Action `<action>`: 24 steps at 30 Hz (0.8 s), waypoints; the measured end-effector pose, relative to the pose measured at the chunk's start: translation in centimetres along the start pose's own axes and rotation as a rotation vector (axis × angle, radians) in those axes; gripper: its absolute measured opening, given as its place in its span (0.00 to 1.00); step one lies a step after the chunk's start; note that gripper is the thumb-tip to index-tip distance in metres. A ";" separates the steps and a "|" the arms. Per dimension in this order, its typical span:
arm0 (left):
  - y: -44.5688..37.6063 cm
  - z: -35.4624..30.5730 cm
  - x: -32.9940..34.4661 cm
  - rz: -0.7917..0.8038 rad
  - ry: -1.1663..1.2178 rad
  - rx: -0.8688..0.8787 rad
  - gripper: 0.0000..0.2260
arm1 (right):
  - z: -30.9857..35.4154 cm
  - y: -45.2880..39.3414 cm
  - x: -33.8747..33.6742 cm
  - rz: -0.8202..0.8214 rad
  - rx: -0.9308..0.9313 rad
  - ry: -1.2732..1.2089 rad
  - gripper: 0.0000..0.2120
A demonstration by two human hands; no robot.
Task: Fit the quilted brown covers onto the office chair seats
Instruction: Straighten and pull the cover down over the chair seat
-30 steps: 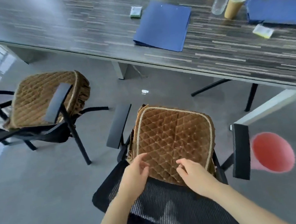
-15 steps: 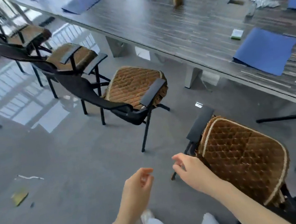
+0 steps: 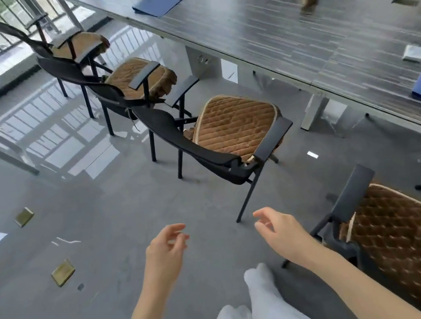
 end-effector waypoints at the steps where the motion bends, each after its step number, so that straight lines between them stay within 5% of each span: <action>1: -1.6 -0.8 0.1 0.014 0.007 0.006 0.15 | 0.4 -1.4 -0.5 -0.011 0.001 -0.007 0.16; 19: -31.5 -14.6 5.0 0.195 -0.125 0.057 0.09 | 5.6 -32.3 -11.8 -0.009 0.180 0.002 0.16; 24: -40.0 -15.7 8.4 0.294 -0.214 0.038 0.14 | 5.0 -38.8 -12.0 0.005 0.323 -0.092 0.15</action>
Point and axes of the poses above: each hand's wrist, its own y-axis away from the middle knuckle, its own x-axis out of the palm, z = x × y, the point moved 3 cm from there along -y, towards the middle knuckle, and after that the axes turned 3 degrees about y, right-handed, at the moved point
